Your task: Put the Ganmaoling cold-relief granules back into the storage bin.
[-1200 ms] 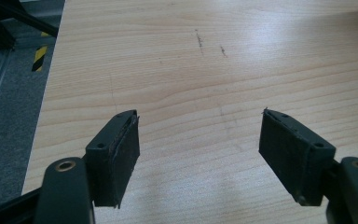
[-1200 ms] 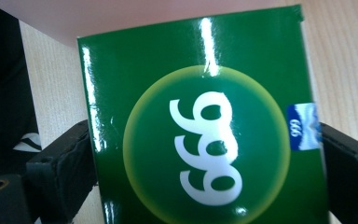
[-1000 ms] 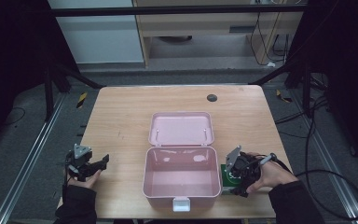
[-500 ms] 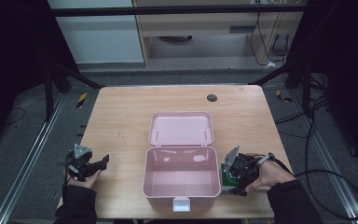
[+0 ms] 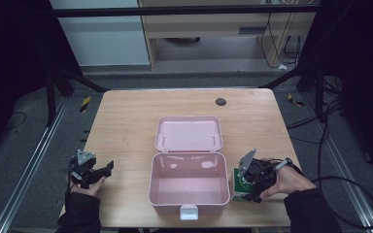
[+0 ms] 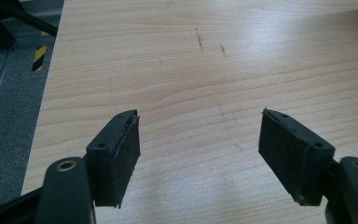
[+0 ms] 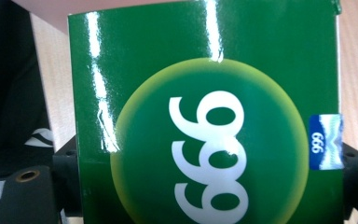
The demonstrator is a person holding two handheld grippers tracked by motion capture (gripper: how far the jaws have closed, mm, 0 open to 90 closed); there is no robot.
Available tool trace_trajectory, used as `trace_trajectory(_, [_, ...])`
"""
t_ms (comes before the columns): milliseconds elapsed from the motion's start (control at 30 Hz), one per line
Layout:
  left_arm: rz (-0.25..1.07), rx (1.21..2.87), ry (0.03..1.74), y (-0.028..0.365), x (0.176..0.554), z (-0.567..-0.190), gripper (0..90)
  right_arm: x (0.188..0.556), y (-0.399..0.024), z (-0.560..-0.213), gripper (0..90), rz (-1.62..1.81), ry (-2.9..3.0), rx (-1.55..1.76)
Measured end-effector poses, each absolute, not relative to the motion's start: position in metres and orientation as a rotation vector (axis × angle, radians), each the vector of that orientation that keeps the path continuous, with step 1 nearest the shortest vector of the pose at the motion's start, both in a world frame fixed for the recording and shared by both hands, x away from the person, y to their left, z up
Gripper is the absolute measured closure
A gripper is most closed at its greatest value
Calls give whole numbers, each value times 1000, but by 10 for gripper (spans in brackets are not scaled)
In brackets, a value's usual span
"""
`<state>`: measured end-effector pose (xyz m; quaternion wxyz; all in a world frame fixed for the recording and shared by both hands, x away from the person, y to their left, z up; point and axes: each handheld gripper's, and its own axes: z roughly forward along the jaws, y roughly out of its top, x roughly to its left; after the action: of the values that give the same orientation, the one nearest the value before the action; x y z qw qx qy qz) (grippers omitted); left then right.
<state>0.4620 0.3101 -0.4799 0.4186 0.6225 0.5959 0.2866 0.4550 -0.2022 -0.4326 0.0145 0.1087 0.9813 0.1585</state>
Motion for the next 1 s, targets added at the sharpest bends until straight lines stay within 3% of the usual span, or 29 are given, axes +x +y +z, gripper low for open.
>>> trace_trajectory(433, [718, 1569, 1494, 310, 462, -480, 285, 447, -225, -383, 157, 579, 2968, 382])
trace_trajectory(1000, [714, 1578, 1495, 310, 462, -480, 285, 440, -222, -322, 157, 594, 2919, 379])
